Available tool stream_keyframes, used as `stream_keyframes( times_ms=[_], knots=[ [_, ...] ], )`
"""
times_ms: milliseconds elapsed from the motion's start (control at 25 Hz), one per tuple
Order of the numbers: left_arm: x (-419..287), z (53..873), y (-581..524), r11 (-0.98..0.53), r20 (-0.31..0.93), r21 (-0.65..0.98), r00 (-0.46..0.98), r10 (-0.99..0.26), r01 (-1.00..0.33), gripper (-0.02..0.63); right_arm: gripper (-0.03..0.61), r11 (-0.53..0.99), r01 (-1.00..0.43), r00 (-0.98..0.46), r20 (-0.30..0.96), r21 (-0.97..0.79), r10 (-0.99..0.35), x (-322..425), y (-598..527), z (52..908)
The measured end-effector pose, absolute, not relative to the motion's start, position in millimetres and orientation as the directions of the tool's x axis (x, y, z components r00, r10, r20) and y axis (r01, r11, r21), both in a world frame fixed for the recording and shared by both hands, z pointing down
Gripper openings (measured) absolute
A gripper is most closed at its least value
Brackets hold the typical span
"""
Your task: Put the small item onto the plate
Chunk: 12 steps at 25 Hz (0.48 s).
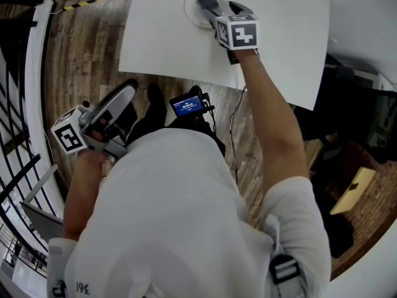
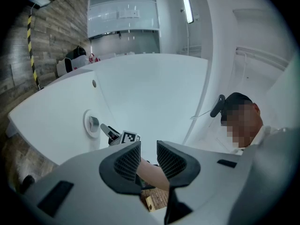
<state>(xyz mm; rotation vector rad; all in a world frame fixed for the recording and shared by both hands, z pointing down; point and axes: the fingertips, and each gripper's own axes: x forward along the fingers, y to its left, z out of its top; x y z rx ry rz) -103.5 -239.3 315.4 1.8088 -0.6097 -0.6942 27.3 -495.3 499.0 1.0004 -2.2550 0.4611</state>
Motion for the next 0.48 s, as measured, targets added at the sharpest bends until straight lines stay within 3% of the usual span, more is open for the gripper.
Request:
stream_keyframes(
  times_ms=[480],
  knots=[
    [-104.2,313.0,-237.7,-0.328,-0.18,0.941,0.699,-0.692,-0.083,0.103,0.095,0.623,-0.771,-0.571,0.579,-0.133,-0.582,51.6,-443.6,444.9]
  ],
)
